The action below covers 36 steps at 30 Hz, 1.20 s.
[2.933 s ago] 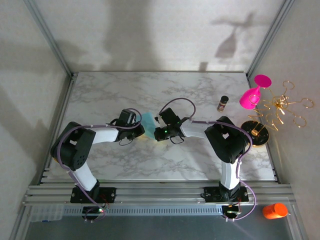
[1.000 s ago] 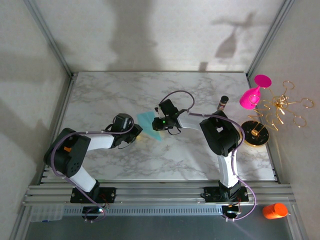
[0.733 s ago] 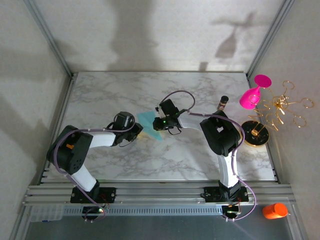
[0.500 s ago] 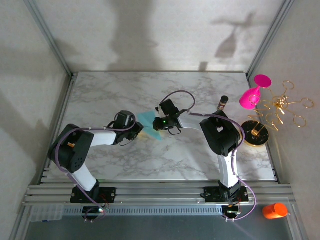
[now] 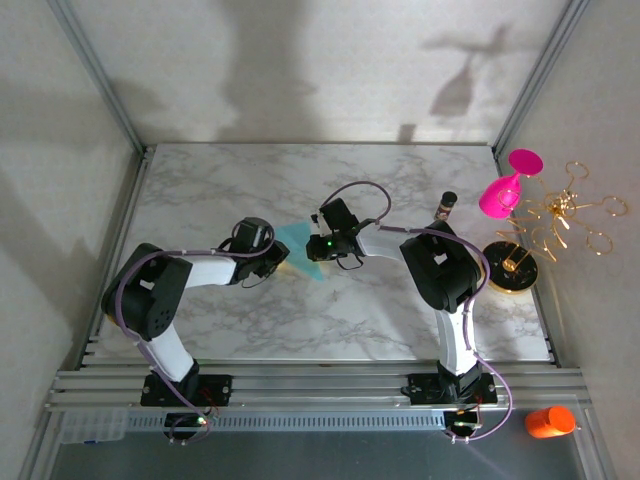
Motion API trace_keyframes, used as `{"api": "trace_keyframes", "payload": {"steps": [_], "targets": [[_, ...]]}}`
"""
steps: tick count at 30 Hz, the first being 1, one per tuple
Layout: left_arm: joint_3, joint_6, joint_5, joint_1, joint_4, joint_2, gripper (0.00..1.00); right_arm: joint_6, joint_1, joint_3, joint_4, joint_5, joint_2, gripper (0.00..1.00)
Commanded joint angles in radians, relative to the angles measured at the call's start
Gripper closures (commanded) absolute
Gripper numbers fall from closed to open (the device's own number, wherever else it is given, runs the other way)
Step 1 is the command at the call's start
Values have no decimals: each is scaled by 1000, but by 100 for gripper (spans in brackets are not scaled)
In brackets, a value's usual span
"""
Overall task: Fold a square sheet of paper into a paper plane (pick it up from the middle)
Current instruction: Fourth fold the wing at the center of the table.
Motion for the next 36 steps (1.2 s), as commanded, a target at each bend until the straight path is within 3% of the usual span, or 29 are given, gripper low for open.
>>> {"api": "trace_keyframes", "payload": {"steps": [1, 14, 20, 28, 36], "targets": [[16, 26, -38, -2, -61, -19, 75, 3, -3, -27, -55, 6, 39, 87], [-5, 30, -59, -7, -82, -65, 75, 2, -3, -22, -58, 5, 51, 87], [18, 35, -25, -6, -62, -22, 81, 2, -3, -29, -56, 1, 51, 88], [28, 38, -42, -5, -80, -7, 76, 3, -3, -31, -53, 0, 48, 88], [56, 54, -20, -5, -71, 15, 82, 6, -3, -33, -51, -1, 54, 88]]}}
